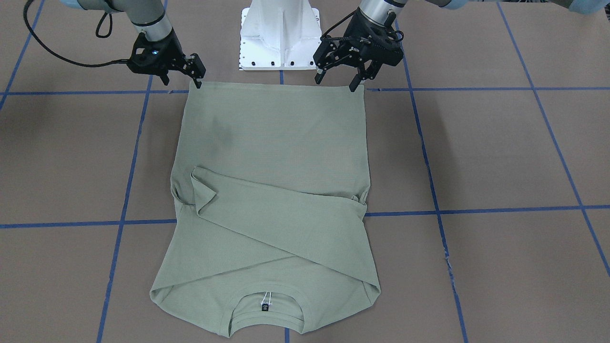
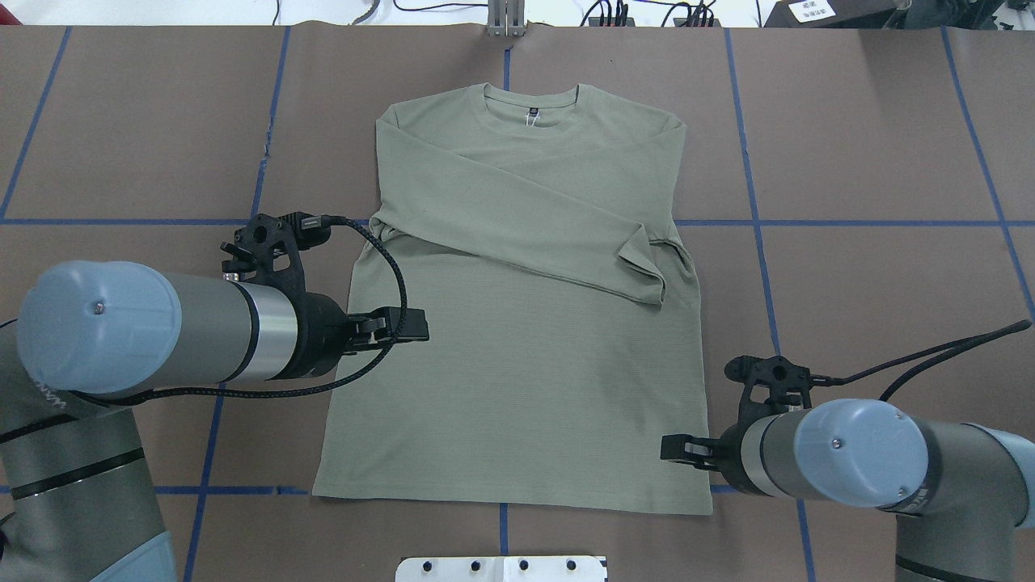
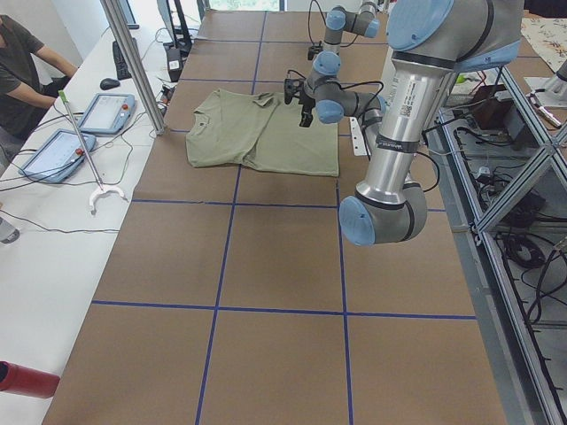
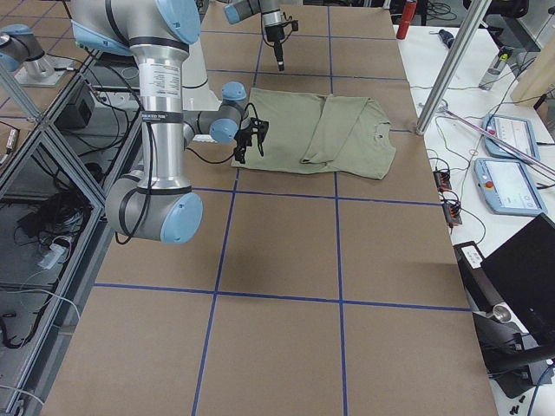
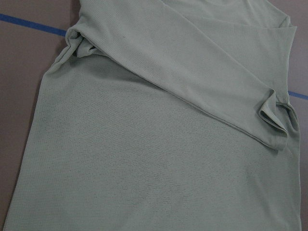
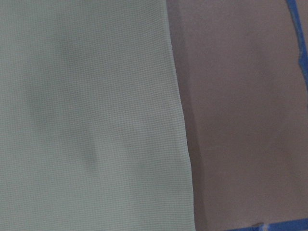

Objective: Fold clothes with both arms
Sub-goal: 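Move both grippers to the hem corners nearest the robot, then lower both grippers beside the hem corners nearest the robot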

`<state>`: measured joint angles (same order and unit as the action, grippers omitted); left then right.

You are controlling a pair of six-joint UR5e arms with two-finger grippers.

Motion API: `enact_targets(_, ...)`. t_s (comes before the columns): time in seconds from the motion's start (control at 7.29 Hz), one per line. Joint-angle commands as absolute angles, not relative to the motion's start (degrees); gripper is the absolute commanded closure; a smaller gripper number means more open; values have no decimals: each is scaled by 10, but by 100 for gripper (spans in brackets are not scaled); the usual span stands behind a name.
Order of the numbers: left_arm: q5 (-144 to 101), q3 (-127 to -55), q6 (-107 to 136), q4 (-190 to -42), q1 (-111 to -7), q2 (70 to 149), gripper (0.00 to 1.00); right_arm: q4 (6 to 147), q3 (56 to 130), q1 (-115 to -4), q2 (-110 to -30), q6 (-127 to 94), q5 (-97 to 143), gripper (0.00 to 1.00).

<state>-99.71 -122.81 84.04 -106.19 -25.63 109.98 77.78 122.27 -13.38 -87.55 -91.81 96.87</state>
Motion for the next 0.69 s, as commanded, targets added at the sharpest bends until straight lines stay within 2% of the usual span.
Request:
enact_targets(0.0,-997,-1230,845,-1062,-253,1102,0,778,1201,-109,-860,-924,954,1)
enact_targets(0.55,-998,-1237,855,-1063,-251,1105,0,778,1186,-91,-862,-926,954,2)
